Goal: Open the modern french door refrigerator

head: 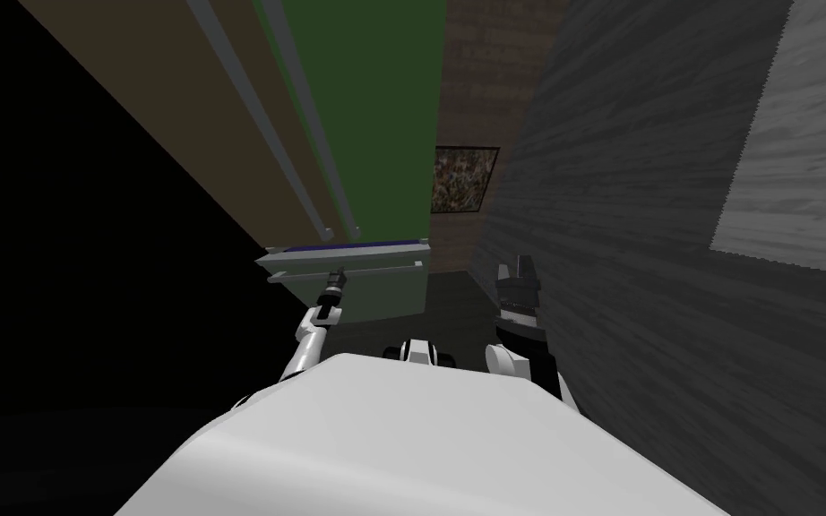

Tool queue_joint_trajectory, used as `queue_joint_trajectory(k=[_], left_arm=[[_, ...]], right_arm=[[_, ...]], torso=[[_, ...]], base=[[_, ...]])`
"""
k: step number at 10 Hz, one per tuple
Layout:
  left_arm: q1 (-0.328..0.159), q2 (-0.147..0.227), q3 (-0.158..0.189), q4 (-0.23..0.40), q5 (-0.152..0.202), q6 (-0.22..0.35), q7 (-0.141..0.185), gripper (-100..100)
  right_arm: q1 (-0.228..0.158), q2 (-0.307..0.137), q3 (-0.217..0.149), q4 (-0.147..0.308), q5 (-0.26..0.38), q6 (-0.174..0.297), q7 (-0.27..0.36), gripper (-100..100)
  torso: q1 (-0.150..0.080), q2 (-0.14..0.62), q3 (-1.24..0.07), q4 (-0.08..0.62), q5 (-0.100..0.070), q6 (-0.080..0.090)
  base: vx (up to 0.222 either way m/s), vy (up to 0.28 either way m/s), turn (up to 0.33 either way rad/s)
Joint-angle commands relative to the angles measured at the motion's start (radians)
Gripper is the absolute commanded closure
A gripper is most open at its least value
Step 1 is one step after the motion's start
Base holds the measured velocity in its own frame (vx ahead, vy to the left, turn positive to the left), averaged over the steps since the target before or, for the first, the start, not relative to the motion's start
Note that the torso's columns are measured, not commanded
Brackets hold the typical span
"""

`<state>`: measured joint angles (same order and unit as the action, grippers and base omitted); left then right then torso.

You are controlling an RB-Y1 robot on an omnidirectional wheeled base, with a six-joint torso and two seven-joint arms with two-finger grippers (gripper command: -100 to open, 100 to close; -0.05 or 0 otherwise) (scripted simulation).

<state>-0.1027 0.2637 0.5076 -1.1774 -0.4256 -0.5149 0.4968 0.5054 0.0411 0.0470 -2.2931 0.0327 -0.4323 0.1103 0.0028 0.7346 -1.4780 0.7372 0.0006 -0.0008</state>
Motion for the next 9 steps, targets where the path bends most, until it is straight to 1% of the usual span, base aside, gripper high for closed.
queue_joint_trajectory(k=[1,2,3,5,6,7,9], left_arm=[[0.003,0.002,0.001,-0.015,-0.002,0.013,0.009,100],[0.006,-0.006,-0.016,0.011,0.006,0.019,-0.002,-100],[0.008,-0.013,-0.029,0.034,0.013,0.022,-0.013,-100],[0.01,-0.024,-0.05,0.069,0.023,0.026,-0.03,-100],[0.01,-0.024,-0.05,0.069,0.023,0.026,-0.03,-100],[0.011,-0.026,-0.056,0.078,0.026,0.028,-0.034,-100],[0.011,-0.026,-0.056,0.078,0.026,0.028,-0.034,-100]], right_arm=[[0.0,0.0,0.0,0.0,0.0,0.0,0.0,0],[0.0,0.0,0.0,0.0,0.0,0.0,0.0,0],[0.0,0.0,0.0,0.0,0.0,0.0,0.0,0],[0.0,0.0,0.0,0.0,0.0,0.0,0.0,0],[0.0,0.0,0.0,0.0,0.0,0.0,0.0,0],[0.0,0.0,0.0,0.0,0.0,0.0,0.0,0],[0.0,0.0,0.0,0.0,0.0,0.0,0.0,0]], torso=[[0.0,-0.001,-0.001,0.0,0.0,0.001],[-0.001,0.0,0.0,0.0,0.0,0.001],[-0.002,0.002,0.001,0.0,0.0,0.001],[0.006,-0.01,-0.005,-0.013,0.013,0.006],[0.007,-0.015,-0.008,-0.016,0.015,0.007],[0.006,-0.015,-0.008,-0.015,0.014,0.007],[0.003,-0.013,-0.007,-0.014,0.012,0.008]], base=[[0.0,0.0,0.0],[0.014,0.011,-0.039],[0.04,0.037,-0.024],[0.03,0.043,-0.026],[0.008,0.013,-0.013],[0.006,0.005,-0.008],[0.008,0.009,0.006]])
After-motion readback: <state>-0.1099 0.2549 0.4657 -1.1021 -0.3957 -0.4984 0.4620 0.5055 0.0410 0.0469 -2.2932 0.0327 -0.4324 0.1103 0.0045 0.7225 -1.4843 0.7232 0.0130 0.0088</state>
